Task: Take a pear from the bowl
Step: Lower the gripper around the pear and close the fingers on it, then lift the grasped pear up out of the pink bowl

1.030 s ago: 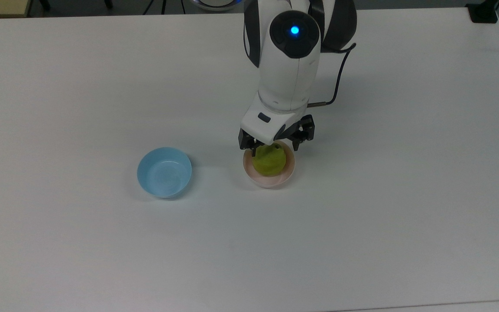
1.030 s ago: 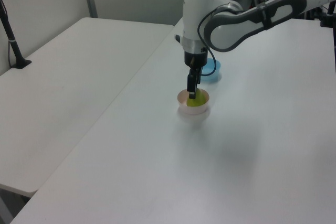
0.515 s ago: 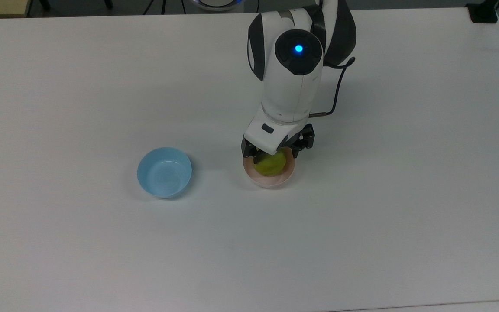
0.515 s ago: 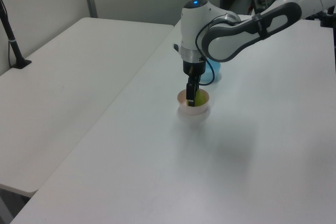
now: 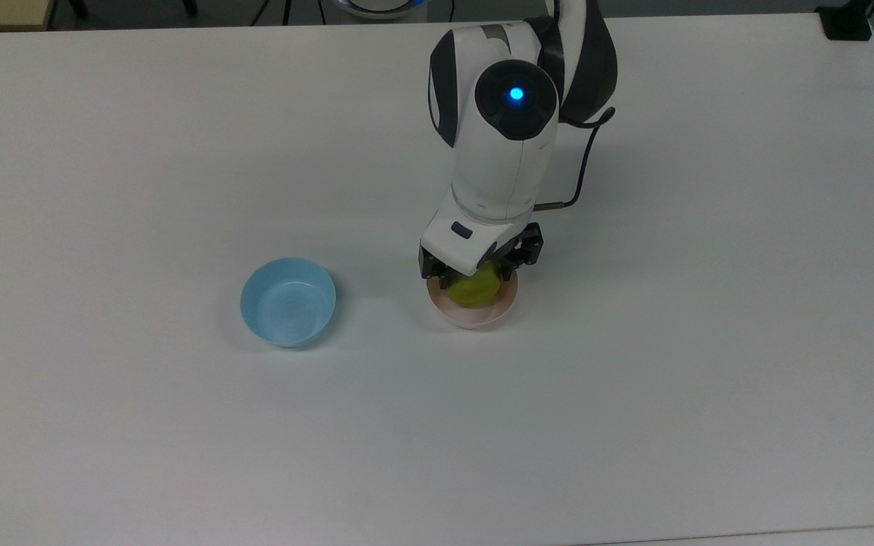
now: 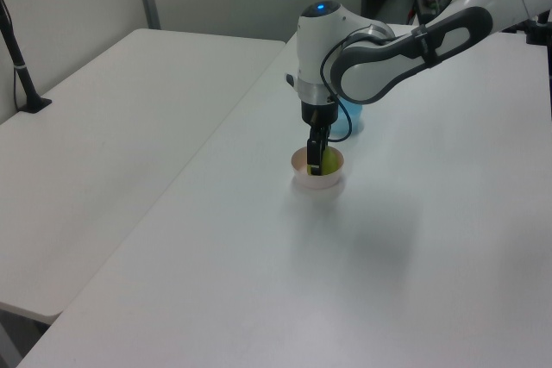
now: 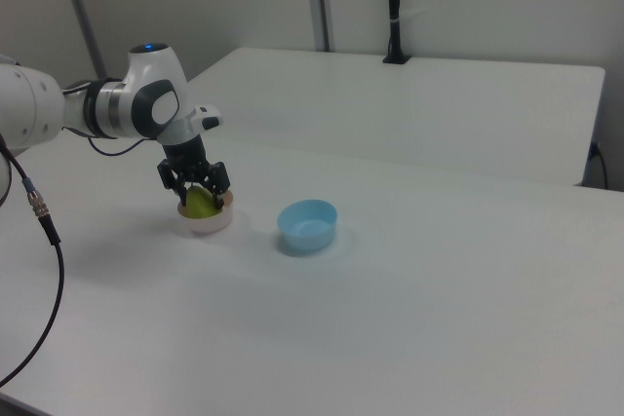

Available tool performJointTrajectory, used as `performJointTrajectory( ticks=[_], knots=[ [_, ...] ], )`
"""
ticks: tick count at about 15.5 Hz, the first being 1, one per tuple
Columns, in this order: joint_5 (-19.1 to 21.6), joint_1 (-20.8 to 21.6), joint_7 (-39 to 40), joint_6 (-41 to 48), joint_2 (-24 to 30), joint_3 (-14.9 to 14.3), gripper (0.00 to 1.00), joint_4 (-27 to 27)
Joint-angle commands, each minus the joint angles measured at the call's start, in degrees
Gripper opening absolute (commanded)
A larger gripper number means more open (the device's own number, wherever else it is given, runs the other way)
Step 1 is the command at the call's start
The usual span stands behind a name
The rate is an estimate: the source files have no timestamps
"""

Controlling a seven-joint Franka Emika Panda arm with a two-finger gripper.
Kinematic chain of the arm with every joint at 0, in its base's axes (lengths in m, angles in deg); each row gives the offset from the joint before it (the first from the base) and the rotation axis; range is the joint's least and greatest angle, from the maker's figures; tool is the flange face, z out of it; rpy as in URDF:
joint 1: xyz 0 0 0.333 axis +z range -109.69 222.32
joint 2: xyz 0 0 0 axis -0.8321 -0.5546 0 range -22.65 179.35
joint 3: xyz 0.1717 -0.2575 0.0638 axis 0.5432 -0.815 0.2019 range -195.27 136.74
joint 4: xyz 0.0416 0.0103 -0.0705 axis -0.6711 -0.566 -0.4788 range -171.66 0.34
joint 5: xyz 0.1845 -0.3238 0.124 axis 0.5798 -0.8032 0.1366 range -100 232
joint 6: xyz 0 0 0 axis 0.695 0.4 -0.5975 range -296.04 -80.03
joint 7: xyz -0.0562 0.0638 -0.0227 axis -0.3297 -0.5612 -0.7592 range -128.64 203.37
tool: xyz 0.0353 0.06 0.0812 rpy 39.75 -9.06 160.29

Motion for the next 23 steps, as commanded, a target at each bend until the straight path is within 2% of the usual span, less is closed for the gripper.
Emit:
performJointTrajectory(
  ticks=[1,3,7,9,12,16,20,23],
  knots=[
    [-0.58,0.76,1.36,-0.66,-0.76,-1.01,0.86,0.05],
    [-1.72,0.76,1.36,-0.66,-1.02,-1.1,0.86,-0.21],
    [-1.55,0.94,1.02,-0.57,-0.94,-1.1,0.59,-0.22],
    [-1.2,1.02,0.57,-0.57,-0.59,-1.01,0.52,-0.04],
    [-0.76,1.03,0.4,-0.22,1.16,-1.01,0.49,0.05],
    [-0.23,0.41,0.48,1.44,7.57,-0.83,0.49,-1.52],
    [-0.41,-2.13,1.62,5.13,16.18,-0.31,0.5,-7.58],
    [-0.5,-6.6,5.75,9.43,21.63,1.0,0.51,-12.77]
  ],
)
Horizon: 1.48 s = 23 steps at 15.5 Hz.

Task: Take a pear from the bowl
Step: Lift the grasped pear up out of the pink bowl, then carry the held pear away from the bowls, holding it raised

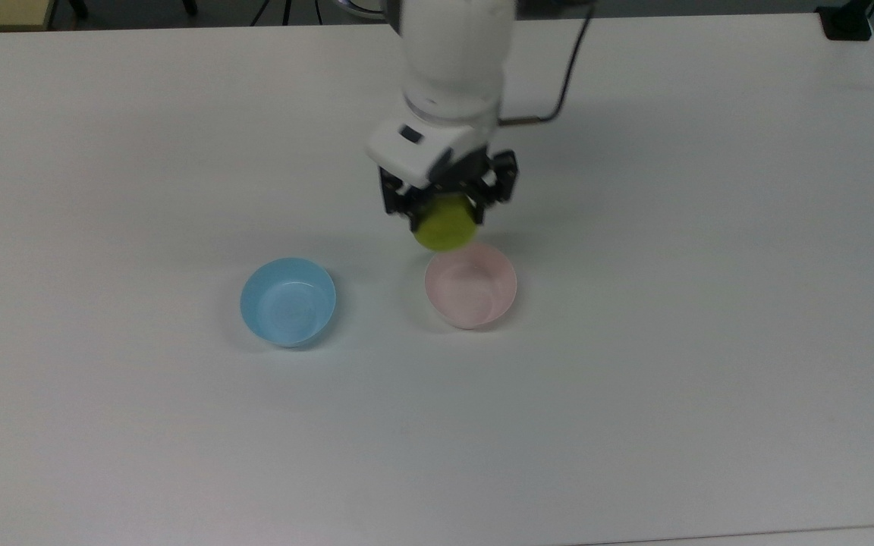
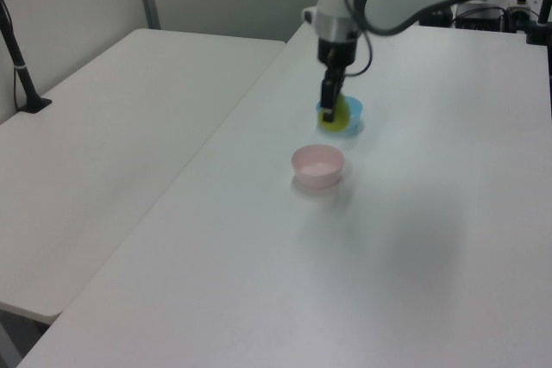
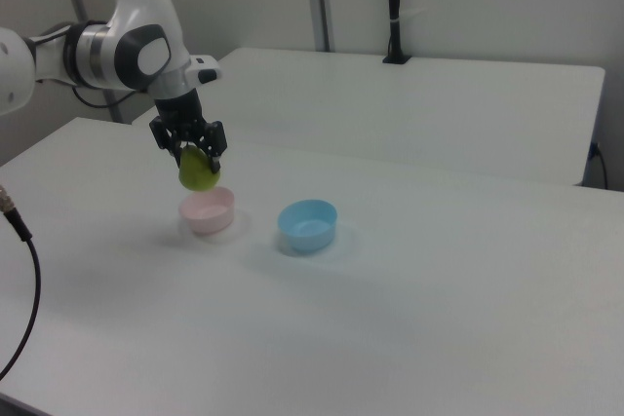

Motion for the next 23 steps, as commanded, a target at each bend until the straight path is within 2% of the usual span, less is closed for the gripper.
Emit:
performJointTrajectory(
  ticks=[1,4,7,8,13,14,19,23],
  knots=[
    [0.27,-6.5,4.83,3.72,9.19,2.6,0.51,-9.97],
    [-1.57,-12.31,5.54,6.19,9.65,4.89,0.52,-12.08],
    [-5.52,-19.42,6.42,6.11,8.6,9.88,0.55,-13.76],
    [-6.4,-20.49,6.42,5.76,7.72,10.68,0.55,-13.94],
    [-9.48,-20.85,6.42,3.65,3.41,10.69,0.59,-13.94],
    [-9.74,-20.77,6.42,3.56,2.88,10.69,0.63,-13.94],
    [-10.19,-20.15,6.16,2.33,1.12,10.25,1.0,-13.94],
    [-10.19,-20.06,6.33,2.42,1.21,10.25,1.0,-13.76]
  ],
)
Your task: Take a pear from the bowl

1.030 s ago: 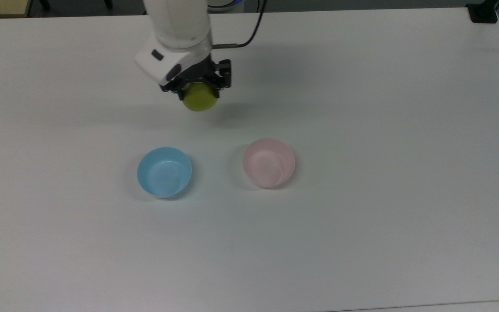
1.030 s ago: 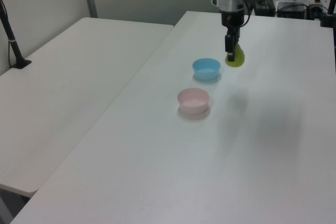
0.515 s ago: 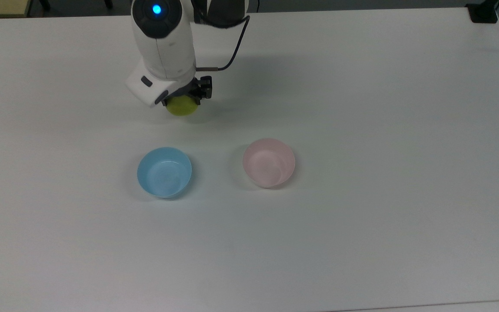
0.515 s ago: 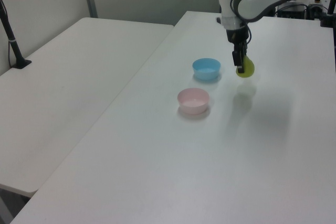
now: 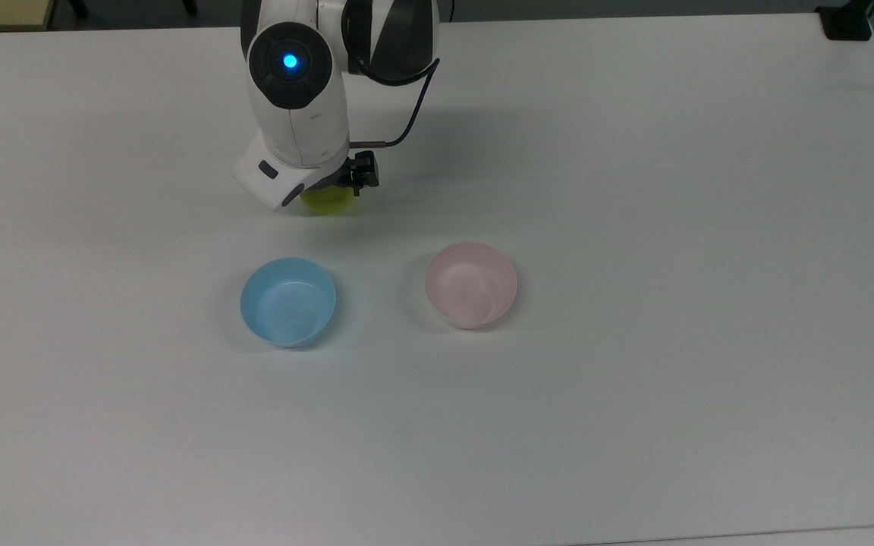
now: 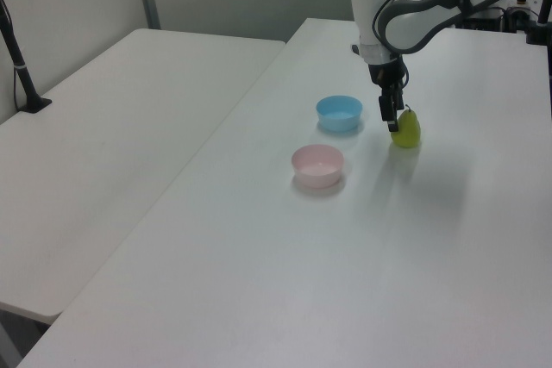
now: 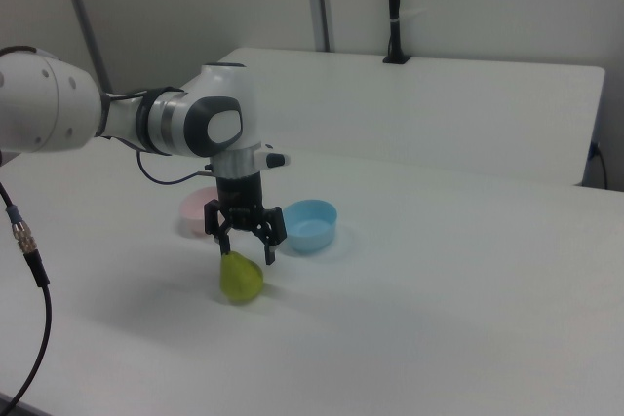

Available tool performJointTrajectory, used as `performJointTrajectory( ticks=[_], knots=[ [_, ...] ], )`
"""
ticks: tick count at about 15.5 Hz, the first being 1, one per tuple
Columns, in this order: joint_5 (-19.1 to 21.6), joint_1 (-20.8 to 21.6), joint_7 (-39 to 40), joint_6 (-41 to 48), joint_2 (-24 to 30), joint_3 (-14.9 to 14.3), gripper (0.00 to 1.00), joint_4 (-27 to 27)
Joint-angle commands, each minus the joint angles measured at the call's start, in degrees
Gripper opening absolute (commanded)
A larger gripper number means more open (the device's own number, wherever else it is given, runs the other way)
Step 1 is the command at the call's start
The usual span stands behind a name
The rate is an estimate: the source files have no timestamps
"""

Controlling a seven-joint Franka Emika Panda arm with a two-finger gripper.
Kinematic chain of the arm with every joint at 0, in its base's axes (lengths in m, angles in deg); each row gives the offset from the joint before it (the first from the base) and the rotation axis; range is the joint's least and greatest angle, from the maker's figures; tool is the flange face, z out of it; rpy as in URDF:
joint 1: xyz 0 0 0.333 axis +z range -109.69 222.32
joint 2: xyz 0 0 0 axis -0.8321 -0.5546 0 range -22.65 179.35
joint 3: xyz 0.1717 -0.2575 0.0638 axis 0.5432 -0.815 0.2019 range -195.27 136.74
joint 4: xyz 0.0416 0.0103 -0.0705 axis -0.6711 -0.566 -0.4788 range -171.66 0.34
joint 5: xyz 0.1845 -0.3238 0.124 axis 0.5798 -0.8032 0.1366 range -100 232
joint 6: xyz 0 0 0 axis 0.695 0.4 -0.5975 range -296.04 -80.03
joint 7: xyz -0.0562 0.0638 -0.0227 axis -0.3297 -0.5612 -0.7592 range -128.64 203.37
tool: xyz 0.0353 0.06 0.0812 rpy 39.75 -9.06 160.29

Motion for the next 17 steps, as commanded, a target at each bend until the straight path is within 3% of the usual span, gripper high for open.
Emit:
performJointTrajectory(
  ticks=[1,7,11,17],
  knots=[
    [-0.99,0.39,0.89,-0.74,1.18,-0.07,1.0,-0.29],
    [-0.03,0.04,0.19,0.49,12.5,-0.15,1.0,-0.2],
    [0.06,0.13,-1.21,6.46,19.8,-0.15,1.0,-0.2],
    [0.59,-0.75,-4.99,12.0,21.57,-0.5,1.0,1.73]
  ],
)
